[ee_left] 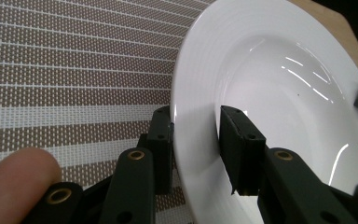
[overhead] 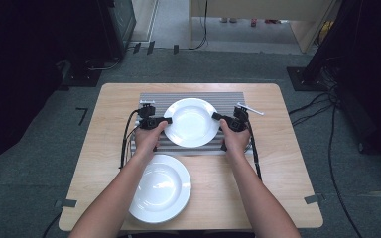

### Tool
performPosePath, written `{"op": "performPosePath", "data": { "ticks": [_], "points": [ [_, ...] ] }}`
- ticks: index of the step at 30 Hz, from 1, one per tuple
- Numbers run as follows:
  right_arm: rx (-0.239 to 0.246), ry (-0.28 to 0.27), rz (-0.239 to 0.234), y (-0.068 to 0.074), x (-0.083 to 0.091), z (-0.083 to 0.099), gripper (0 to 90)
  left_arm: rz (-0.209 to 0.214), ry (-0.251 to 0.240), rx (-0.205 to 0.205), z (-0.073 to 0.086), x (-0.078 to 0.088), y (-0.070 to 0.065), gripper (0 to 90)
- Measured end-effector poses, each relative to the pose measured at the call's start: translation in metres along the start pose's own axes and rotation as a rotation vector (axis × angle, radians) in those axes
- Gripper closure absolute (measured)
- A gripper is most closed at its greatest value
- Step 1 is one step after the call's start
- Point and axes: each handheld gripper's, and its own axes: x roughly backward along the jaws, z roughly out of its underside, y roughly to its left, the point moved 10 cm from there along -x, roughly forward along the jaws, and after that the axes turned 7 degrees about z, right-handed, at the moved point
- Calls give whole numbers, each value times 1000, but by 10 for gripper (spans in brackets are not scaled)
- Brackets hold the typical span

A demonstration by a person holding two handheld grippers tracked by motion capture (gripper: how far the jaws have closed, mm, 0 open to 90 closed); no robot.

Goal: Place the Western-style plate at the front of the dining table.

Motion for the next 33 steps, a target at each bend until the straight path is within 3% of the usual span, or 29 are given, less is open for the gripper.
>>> {"op": "performPosePath", "data": {
  "ticks": [5,16,23,28,31,33],
  "points": [
    [-4,12,23,-3,-13,-4,776,-19,24,23,-3,-9,7,666],
    [2,-6,46,-9,-28,-12,767,-49,22,31,-10,-18,10,665],
    [-8,-4,44,-12,-33,-12,755,-69,29,16,-13,-19,8,666],
    [16,-15,48,-12,-33,-11,748,-70,34,1,-12,-19,8,658],
    [51,-27,62,-11,-33,-11,733,-50,32,-14,-12,-18,5,586],
    [72,-35,58,-9,-33,-11,691,-59,30,-52,-12,-17,4,539]
  ]
}}
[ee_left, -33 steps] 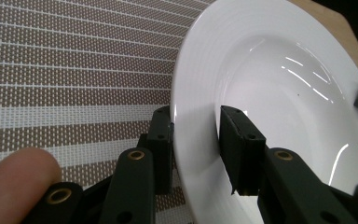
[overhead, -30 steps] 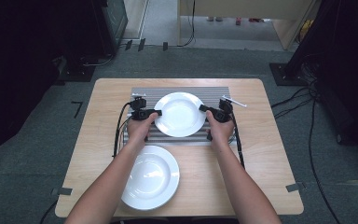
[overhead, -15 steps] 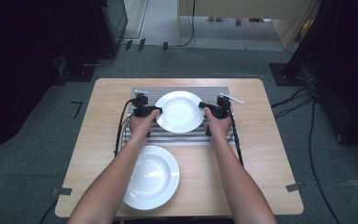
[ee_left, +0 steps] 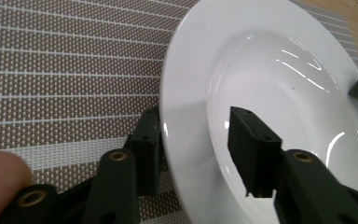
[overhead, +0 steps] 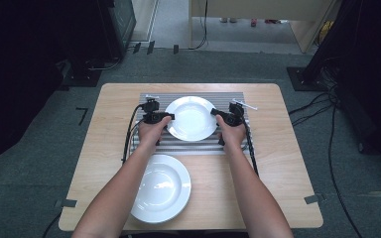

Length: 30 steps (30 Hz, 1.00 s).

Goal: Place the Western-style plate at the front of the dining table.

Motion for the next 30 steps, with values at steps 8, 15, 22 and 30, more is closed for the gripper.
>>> {"op": "performPosePath", "data": {
  "ticks": [8,15,22,30],
  "points": [
    [88,-81,15,4,11,-12,549,-20,25,-74,1,14,-2,325],
    [161,-89,-20,11,29,-18,458,-31,20,-144,2,33,-7,169],
    [268,-31,-21,15,53,-12,330,-2,-2,-177,8,54,-5,118],
    [356,-13,-1,10,72,-6,298,28,-32,-210,15,79,-5,105]
  ]
}}
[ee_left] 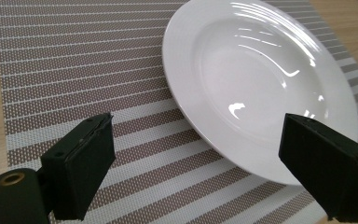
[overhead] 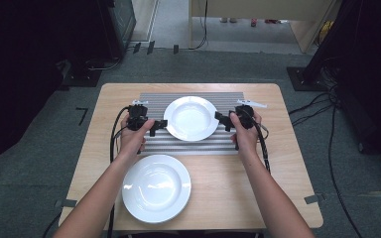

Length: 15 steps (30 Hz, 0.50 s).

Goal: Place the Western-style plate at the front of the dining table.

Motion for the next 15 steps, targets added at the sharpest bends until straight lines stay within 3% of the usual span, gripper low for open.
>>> {"op": "performPosePath", "data": {
  "ticks": [4,15],
  "points": [
    [38,1,4,-1,10,4,287,6,-20,-11,3,14,1,105],
    [72,-4,-16,-2,38,13,269,30,-65,-7,19,47,7,105]
  ]
}}
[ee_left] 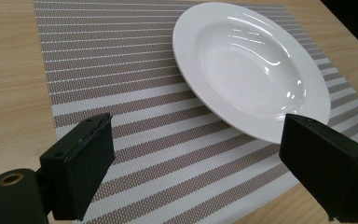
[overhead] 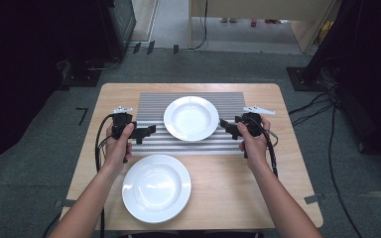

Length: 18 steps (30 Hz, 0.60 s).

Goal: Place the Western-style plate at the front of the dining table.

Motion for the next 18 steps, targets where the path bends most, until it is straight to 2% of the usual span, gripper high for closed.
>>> {"op": "performPosePath", "data": {
  "ticks": [13,16,18],
  "points": [
    [47,-23,-11,0,31,9,252,3,-80,-17,18,40,-3,105],
    [57,-29,-10,-1,39,12,248,1,-88,-21,23,48,-2,105],
    [59,-31,-12,-3,45,15,245,-4,-86,-38,28,52,-2,106]
  ]
}}
